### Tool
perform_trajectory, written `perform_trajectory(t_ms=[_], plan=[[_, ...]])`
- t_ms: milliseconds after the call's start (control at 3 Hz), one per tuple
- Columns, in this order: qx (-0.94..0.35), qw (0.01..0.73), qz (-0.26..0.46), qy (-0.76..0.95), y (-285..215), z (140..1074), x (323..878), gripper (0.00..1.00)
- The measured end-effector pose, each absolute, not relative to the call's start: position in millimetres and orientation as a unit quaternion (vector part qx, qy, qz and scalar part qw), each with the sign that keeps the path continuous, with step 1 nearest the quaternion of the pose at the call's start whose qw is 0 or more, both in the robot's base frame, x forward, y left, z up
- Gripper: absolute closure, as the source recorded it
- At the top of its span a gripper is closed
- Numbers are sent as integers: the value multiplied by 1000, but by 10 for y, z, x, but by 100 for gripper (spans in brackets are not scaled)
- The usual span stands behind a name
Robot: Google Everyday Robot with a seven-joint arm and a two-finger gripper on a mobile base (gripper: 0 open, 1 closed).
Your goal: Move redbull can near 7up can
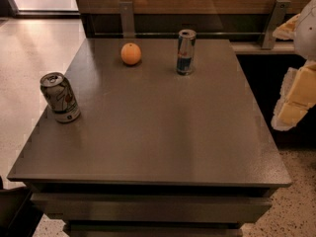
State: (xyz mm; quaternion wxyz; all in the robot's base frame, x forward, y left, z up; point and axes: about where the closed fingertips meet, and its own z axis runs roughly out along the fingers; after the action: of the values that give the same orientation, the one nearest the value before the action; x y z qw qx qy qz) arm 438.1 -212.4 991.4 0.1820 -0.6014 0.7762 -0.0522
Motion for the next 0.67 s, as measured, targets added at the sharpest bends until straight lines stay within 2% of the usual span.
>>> perform_trajectory(t_ms=[667], plan=[[-592, 204, -45, 778, -2166, 9947, 4465, 0]])
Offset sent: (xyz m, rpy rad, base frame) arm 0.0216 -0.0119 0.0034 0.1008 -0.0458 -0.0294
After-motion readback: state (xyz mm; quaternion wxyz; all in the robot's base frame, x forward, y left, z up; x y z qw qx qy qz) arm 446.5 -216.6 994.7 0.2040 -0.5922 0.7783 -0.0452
